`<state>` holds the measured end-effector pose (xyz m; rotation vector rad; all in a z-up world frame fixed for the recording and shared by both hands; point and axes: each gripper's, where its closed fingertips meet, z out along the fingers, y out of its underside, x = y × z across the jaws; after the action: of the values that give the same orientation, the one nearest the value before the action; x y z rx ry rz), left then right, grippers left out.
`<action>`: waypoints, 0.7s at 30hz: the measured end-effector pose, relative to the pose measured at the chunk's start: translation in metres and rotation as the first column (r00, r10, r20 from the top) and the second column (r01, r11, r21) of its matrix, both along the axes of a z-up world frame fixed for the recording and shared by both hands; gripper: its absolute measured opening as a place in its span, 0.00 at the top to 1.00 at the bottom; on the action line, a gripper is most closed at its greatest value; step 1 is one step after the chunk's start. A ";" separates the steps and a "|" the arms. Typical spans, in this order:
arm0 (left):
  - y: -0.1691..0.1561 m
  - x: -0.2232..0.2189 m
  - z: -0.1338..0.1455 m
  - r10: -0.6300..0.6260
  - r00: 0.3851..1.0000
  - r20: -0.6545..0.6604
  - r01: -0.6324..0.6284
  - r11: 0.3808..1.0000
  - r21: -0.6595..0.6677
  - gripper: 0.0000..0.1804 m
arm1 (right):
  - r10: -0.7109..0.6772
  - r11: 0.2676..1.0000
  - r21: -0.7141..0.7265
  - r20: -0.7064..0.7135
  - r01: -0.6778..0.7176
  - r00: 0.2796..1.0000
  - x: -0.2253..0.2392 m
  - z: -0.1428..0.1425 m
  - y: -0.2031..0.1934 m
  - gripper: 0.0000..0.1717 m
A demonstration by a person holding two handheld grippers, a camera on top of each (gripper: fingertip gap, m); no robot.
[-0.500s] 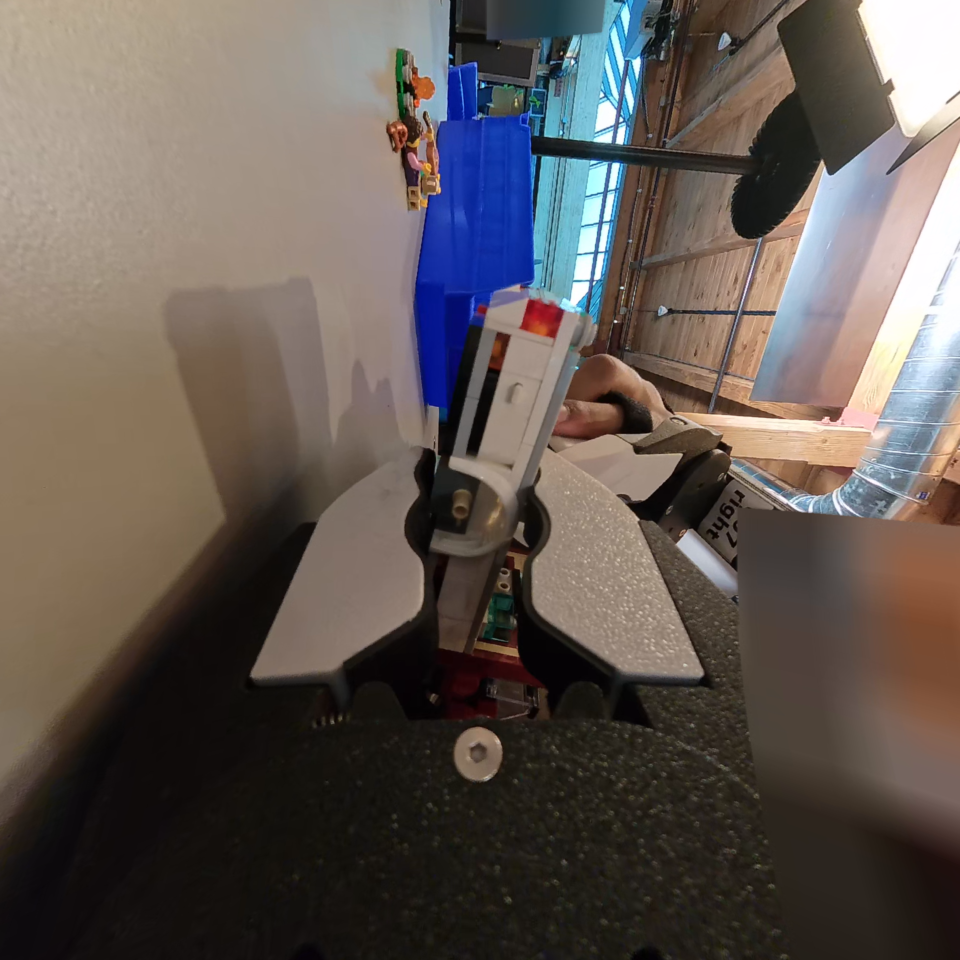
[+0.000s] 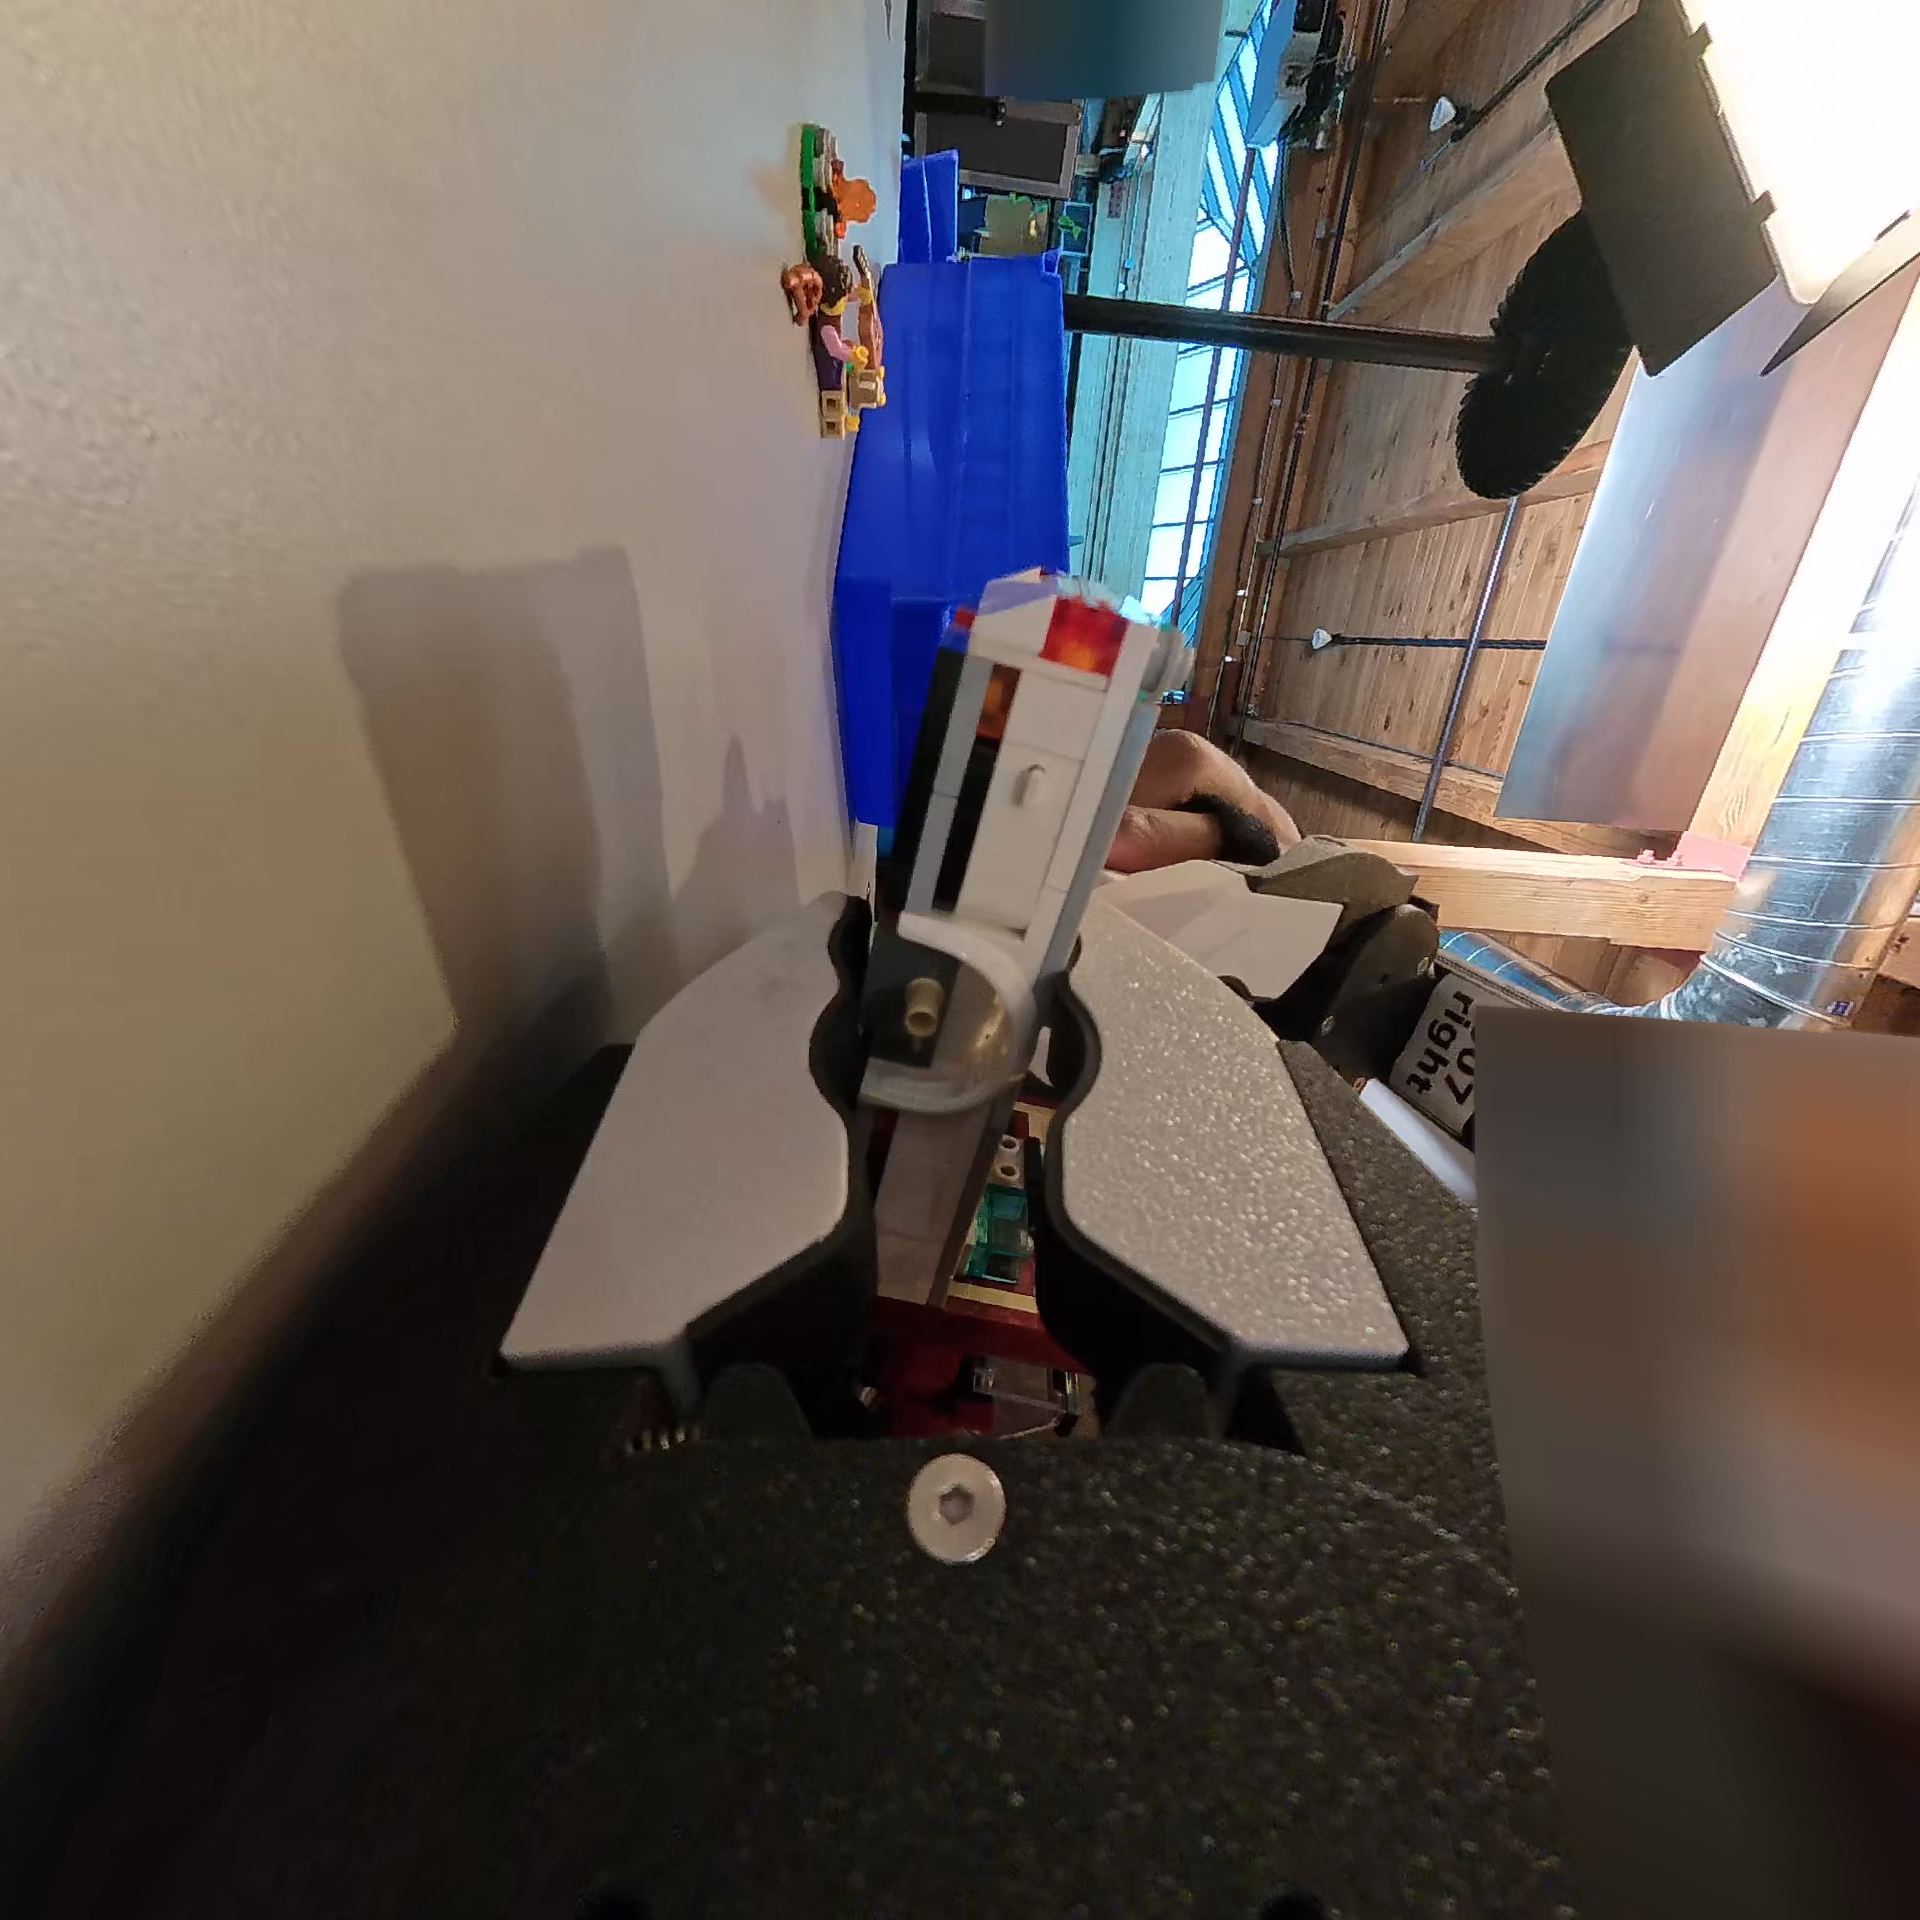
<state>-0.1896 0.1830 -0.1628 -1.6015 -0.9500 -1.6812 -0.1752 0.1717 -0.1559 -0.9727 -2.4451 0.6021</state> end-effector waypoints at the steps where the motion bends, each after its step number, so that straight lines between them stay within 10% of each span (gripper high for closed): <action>1: 0.000 0.000 0.000 -0.001 1.000 0.000 0.001 1.000 0.000 0.82 | 0.004 1.000 0.006 -0.007 -0.004 1.000 0.000 0.000 0.000 0.94; 21: 0.000 0.000 0.001 0.001 1.000 0.010 -0.001 1.000 0.002 0.82 | 0.202 0.979 0.037 -0.088 -0.199 0.976 0.002 0.012 -0.008 0.96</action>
<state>-0.1900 0.1830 -0.1619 -1.5930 -0.9538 -1.6901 -0.1734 0.1634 -0.1441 -0.6766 -2.4800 0.6619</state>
